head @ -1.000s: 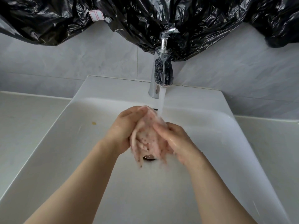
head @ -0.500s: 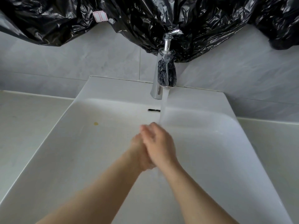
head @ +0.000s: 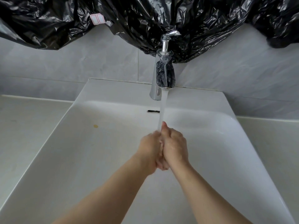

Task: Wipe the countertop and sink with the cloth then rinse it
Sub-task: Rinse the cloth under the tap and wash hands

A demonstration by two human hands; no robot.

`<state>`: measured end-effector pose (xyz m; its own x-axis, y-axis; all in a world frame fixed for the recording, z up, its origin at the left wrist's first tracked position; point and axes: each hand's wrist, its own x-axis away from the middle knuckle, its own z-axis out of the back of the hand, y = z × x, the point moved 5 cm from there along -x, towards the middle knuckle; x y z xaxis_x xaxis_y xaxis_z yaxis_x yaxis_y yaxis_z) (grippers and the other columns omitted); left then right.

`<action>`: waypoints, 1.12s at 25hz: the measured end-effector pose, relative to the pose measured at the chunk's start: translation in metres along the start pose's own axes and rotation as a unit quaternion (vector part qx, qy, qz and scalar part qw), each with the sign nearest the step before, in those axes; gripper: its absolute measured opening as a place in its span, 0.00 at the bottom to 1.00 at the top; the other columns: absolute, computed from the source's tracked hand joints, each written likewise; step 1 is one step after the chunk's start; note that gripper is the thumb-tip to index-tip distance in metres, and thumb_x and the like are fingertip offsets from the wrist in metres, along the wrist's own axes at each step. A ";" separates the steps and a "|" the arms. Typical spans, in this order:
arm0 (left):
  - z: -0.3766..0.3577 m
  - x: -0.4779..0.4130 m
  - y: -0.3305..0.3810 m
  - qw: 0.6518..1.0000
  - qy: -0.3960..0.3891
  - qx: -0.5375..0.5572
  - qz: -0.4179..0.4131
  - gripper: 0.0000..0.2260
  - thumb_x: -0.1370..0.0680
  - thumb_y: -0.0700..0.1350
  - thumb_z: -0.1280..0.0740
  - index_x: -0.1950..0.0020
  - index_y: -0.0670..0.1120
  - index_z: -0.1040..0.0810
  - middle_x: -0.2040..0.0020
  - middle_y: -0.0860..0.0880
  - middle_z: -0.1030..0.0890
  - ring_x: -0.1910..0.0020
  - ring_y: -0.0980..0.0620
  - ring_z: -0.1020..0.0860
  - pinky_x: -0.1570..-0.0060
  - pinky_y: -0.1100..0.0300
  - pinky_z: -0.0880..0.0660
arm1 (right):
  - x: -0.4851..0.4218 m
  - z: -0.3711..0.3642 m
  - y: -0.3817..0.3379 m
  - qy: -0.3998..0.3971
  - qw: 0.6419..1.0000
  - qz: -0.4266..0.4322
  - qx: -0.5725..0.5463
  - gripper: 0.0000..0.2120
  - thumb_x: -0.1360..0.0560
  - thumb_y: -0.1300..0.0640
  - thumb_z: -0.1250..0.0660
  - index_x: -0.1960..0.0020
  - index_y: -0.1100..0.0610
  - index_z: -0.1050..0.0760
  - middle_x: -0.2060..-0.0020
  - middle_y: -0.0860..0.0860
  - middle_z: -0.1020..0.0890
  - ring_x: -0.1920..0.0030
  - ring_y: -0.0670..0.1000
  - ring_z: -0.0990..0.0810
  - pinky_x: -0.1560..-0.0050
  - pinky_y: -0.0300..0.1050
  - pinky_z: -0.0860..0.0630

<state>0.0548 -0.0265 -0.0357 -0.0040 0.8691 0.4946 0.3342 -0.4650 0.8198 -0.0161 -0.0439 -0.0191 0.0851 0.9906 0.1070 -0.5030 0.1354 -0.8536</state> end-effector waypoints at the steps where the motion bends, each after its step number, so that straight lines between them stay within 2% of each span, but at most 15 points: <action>1: 0.007 -0.006 0.001 0.999 0.034 -0.018 -0.027 0.17 0.18 0.45 0.48 0.66 0.45 0.33 0.78 0.48 0.31 0.84 0.53 0.31 0.83 0.64 0.38 | 0.007 -0.003 -0.003 -0.022 0.999 0.018 0.021 0.23 0.21 0.41 0.48 0.58 0.53 0.21 0.57 0.56 0.17 0.50 0.59 0.20 0.51 0.47 0.26; 3: 0.012 -0.008 -0.001 0.997 0.068 -0.010 -0.035 0.17 0.17 0.47 0.50 0.65 0.47 0.34 0.80 0.52 0.28 0.85 0.59 0.30 0.86 0.67 0.34 | 0.019 -0.010 -0.011 -0.045 0.996 0.055 0.048 0.23 0.20 0.41 0.48 0.60 0.53 0.23 0.61 0.55 0.17 0.51 0.59 0.19 0.52 0.46 0.26; 6: 0.004 -0.002 -0.003 0.999 0.032 0.019 0.016 0.18 0.19 0.47 0.47 0.67 0.44 0.33 0.83 0.49 0.33 0.87 0.51 0.36 0.84 0.70 0.41 | -0.001 -0.005 -0.002 -0.026 0.999 -0.012 -0.016 0.27 0.20 0.42 0.47 0.73 0.55 0.30 0.73 0.50 0.23 0.61 0.56 0.21 0.55 0.48 0.25; 8: 0.005 -0.005 -0.005 1.000 0.018 0.009 0.012 0.18 0.19 0.47 0.44 0.68 0.43 0.31 0.83 0.47 0.34 0.86 0.51 0.37 0.82 0.69 0.41 | -0.006 -0.004 0.006 -0.013 0.999 -0.034 -0.030 0.29 0.20 0.43 0.46 0.76 0.54 0.30 0.79 0.48 0.27 0.71 0.50 0.26 0.63 0.45 0.29; 10: 0.010 -0.011 -0.002 1.000 -0.001 0.007 0.006 0.14 0.21 0.41 0.43 0.66 0.40 0.31 0.82 0.46 0.32 0.85 0.50 0.34 0.82 0.67 0.38 | -0.005 -0.010 0.013 -0.033 0.999 -0.026 -0.006 0.27 0.21 0.41 0.46 0.74 0.53 0.27 0.78 0.48 0.25 0.71 0.49 0.23 0.66 0.43 0.27; 12: 0.010 -0.006 0.006 0.998 -0.060 -0.004 0.001 0.02 0.24 0.33 0.41 0.56 0.37 0.29 0.75 0.42 0.25 0.79 0.45 0.27 0.76 0.60 0.30 | -0.010 -0.008 0.022 -0.048 0.995 -0.069 -0.060 0.24 0.21 0.40 0.46 0.67 0.51 0.24 0.72 0.51 0.21 0.67 0.56 0.19 0.65 0.49 0.21; 14: 0.014 -0.005 0.011 0.993 -0.116 0.008 0.004 0.11 0.27 0.30 0.36 0.47 0.38 0.28 0.65 0.38 0.21 0.69 0.40 0.22 0.68 0.52 0.26 | -0.015 -0.003 0.029 -0.079 0.964 -0.150 -0.205 0.18 0.21 0.43 0.42 0.51 0.56 0.24 0.67 0.53 0.19 0.75 0.50 0.21 0.76 0.43 0.25; 15: 0.017 -0.007 0.014 0.993 -0.115 0.016 -0.008 0.13 0.29 0.28 0.35 0.47 0.38 0.27 0.62 0.39 0.20 0.67 0.41 0.21 0.67 0.52 0.25 | -0.014 -0.002 0.026 -0.094 0.946 -0.163 -0.265 0.15 0.21 0.45 0.40 0.48 0.58 0.27 0.68 0.52 0.20 0.80 0.46 0.25 0.79 0.39 0.28; 17: 0.028 -0.011 0.021 0.998 -0.014 0.018 -0.060 0.07 0.27 0.29 0.35 0.53 0.39 0.24 0.65 0.41 0.20 0.72 0.48 0.21 0.72 0.60 0.24 | -0.006 -0.006 0.014 -0.109 0.957 -0.096 -0.249 0.13 0.23 0.50 0.36 0.45 0.58 0.28 0.68 0.50 0.21 0.78 0.46 0.27 0.74 0.40 0.27; 18: 0.034 -0.011 0.022 0.996 0.043 0.016 -0.076 0.06 0.24 0.33 0.38 0.58 0.40 0.24 0.67 0.42 0.22 0.74 0.50 0.23 0.74 0.63 0.27 | 0.000 -0.012 0.004 -0.105 0.975 -0.033 -0.191 0.13 0.24 0.51 0.35 0.43 0.58 0.28 0.64 0.50 0.22 0.71 0.48 0.25 0.69 0.44 0.24; 19: 0.036 -0.011 0.020 0.994 0.076 0.034 -0.070 0.10 0.21 0.37 0.41 0.61 0.41 0.26 0.67 0.44 0.24 0.74 0.52 0.25 0.73 0.64 0.29 | 0.008 -0.020 -0.003 -0.093 0.989 0.030 -0.110 0.14 0.24 0.50 0.35 0.41 0.56 0.28 0.58 0.49 0.23 0.64 0.49 0.23 0.61 0.46 0.23; 21: 0.029 -0.012 0.011 0.995 0.075 0.034 -0.048 0.14 0.18 0.43 0.48 0.61 0.46 0.29 0.65 0.48 0.27 0.69 0.53 0.27 0.68 0.62 0.30 | 0.012 -0.030 -0.004 -0.055 0.994 0.087 -0.021 0.15 0.24 0.43 0.39 0.43 0.52 0.27 0.53 0.48 0.26 0.54 0.49 0.23 0.50 0.45 0.25; 23: 0.021 -0.012 0.008 0.995 0.080 -0.029 -0.044 0.13 0.18 0.47 0.46 0.59 0.48 0.27 0.65 0.50 0.25 0.70 0.53 0.26 0.71 0.63 0.30 | 0.005 -0.025 0.000 -0.007 0.994 0.028 -0.101 0.12 0.25 0.41 0.41 0.55 0.49 0.27 0.58 0.48 0.21 0.56 0.47 0.20 0.54 0.47 0.22; 25: 0.014 -0.012 0.009 0.994 0.085 -0.064 -0.041 0.14 0.20 0.50 0.42 0.61 0.45 0.24 0.73 0.49 0.25 0.77 0.52 0.27 0.76 0.66 0.33 | -0.004 -0.021 0.011 0.026 0.982 -0.057 -0.181 0.15 0.22 0.45 0.41 0.63 0.51 0.28 0.66 0.49 0.20 0.63 0.48 0.19 0.60 0.49 0.20; 28: 0.016 -0.016 0.010 0.973 0.078 -0.209 -0.062 0.19 0.23 0.52 0.38 0.72 0.46 0.29 0.79 0.50 0.27 0.76 0.46 0.27 0.72 0.59 0.29 | -0.004 -0.021 0.024 -0.021 0.933 -0.201 -0.297 0.23 0.20 0.46 0.43 0.69 0.57 0.30 0.78 0.52 0.26 0.79 0.51 0.27 0.77 0.39 0.31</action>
<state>0.0731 -0.0426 -0.0396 -0.1744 0.9021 0.3948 -0.0904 -0.4139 0.9058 -0.0105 -0.0447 -0.0511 0.1237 0.8640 0.4881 0.1279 0.4739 -0.8712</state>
